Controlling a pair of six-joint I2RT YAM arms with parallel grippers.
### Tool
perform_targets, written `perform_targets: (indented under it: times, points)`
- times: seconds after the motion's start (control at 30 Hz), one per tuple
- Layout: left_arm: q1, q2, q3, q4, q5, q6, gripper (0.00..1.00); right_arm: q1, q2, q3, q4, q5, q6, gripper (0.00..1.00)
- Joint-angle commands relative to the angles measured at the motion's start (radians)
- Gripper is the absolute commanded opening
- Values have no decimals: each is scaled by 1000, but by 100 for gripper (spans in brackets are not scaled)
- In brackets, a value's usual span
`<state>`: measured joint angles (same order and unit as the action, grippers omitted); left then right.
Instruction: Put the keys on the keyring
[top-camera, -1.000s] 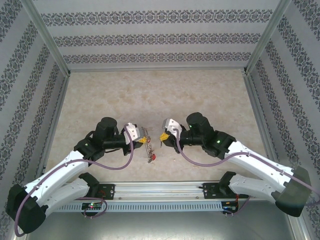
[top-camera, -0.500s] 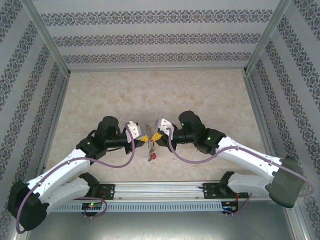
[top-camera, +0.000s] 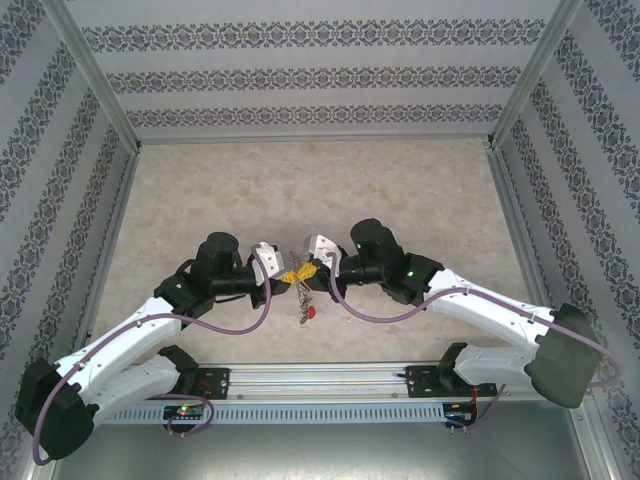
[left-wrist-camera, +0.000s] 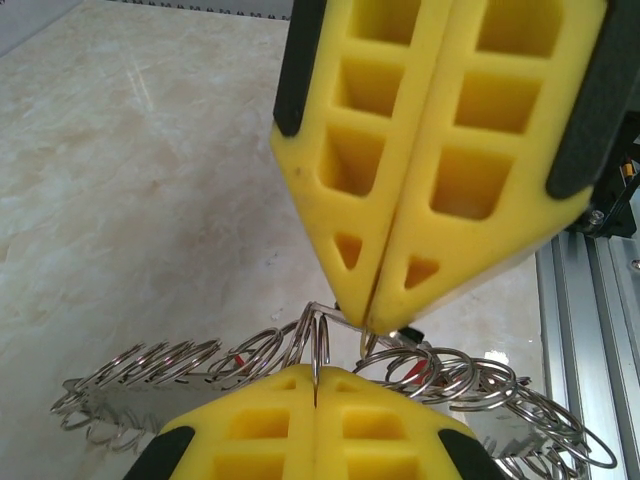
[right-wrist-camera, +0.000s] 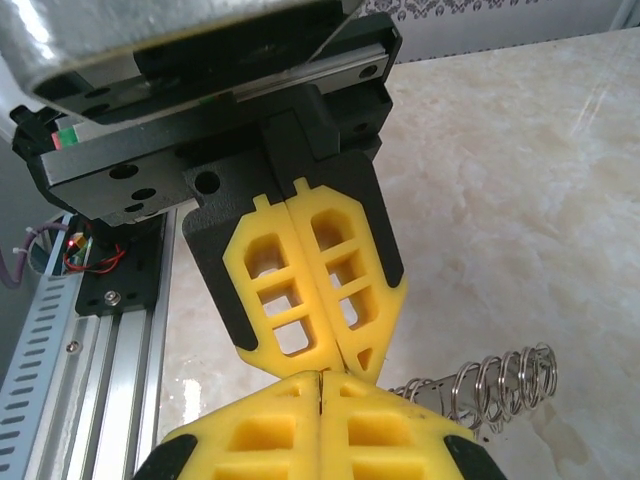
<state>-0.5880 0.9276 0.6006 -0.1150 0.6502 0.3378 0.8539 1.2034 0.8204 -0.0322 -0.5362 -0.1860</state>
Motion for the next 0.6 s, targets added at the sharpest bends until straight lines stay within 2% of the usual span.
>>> perform_targets:
  times: [0.0, 0.57]
  points:
    - [-13, -13, 20, 77, 32, -11, 0, 8, 7, 25, 31, 28, 4, 0]
    - [-13, -14, 21, 83, 42, -10, 0, 17, 32, 17, 52, 82, -3, 0]
